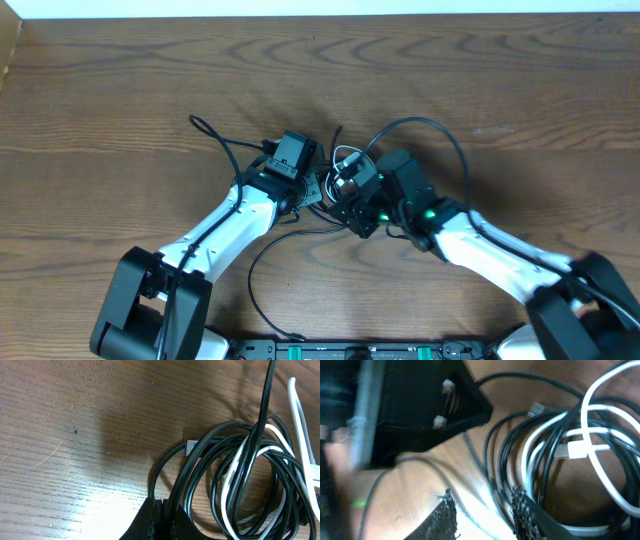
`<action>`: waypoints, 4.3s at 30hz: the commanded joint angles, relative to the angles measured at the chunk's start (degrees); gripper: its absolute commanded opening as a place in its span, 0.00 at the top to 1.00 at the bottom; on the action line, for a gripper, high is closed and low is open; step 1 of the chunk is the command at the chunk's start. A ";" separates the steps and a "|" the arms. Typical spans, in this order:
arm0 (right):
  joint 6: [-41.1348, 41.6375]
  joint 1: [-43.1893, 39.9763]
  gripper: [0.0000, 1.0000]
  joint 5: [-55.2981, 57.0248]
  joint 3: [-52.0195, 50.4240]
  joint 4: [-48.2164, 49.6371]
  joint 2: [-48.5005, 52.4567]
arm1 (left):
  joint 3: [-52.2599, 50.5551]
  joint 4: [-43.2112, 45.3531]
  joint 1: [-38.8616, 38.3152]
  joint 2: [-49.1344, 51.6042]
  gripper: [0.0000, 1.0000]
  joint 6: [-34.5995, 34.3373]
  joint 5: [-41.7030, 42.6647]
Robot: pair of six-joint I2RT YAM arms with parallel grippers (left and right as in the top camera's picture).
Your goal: Untangle cables
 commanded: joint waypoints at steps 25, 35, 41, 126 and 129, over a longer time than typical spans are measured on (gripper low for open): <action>4.46 1.62 0.81 8.72 7.13 2.86 16.52 | -0.22 -0.20 0.35 0.33 0.92 -0.55 -0.76; 5.60 -1.09 0.99 5.60 11.76 -6.84 10.16 | -0.22 -0.63 0.35 0.33 0.92 -0.52 -0.76; 5.55 -5.40 0.99 1.31 13.11 -17.75 -2.75 | -0.22 -0.61 0.35 0.33 0.92 -0.52 -0.76; 13.09 -18.75 0.92 -2.67 11.93 -26.43 11.37 | -0.22 4.22 0.00 0.33 0.13 14.71 33.57; 13.07 -21.46 0.88 -6.01 11.93 -29.18 8.33 | -0.22 4.24 0.00 0.33 0.13 11.41 29.77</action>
